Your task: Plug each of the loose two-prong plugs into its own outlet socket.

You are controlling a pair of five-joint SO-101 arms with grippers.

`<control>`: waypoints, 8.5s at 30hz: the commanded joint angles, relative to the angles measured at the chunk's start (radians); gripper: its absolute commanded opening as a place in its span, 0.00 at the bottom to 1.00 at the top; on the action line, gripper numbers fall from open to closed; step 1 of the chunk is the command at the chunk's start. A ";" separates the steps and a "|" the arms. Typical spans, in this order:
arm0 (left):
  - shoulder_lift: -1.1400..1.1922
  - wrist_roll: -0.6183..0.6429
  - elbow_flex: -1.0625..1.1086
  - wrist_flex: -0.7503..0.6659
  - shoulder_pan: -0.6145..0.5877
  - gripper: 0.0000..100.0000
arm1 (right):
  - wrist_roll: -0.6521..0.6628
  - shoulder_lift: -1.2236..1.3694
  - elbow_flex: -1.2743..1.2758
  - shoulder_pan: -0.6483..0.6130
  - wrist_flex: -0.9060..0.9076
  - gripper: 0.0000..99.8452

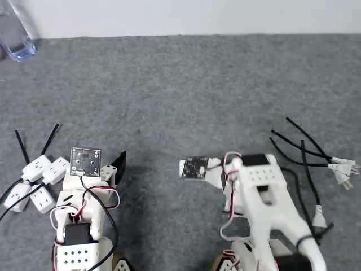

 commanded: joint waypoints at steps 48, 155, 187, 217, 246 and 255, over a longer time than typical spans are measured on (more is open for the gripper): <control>-0.009 -0.012 -0.005 -0.011 0.006 0.30 | 0.087 -0.466 0.414 0.044 -0.140 0.11; -0.008 0.979 -0.004 -0.058 0.651 0.43 | -0.701 -0.828 -0.023 -0.351 -0.036 0.01; -0.008 0.979 -0.004 -0.058 0.644 0.43 | -0.732 -0.839 -0.239 -0.404 0.139 0.01; -0.008 0.979 -0.004 -0.058 0.651 0.43 | -0.727 -0.944 -0.288 -0.335 0.154 0.01; -0.015 0.855 -0.004 0.003 0.017 0.43 | -0.657 -0.016 -0.844 -0.254 0.266 0.01; -0.014 0.649 -0.004 0.058 0.051 0.43 | -0.439 0.424 -1.022 -0.255 0.303 0.01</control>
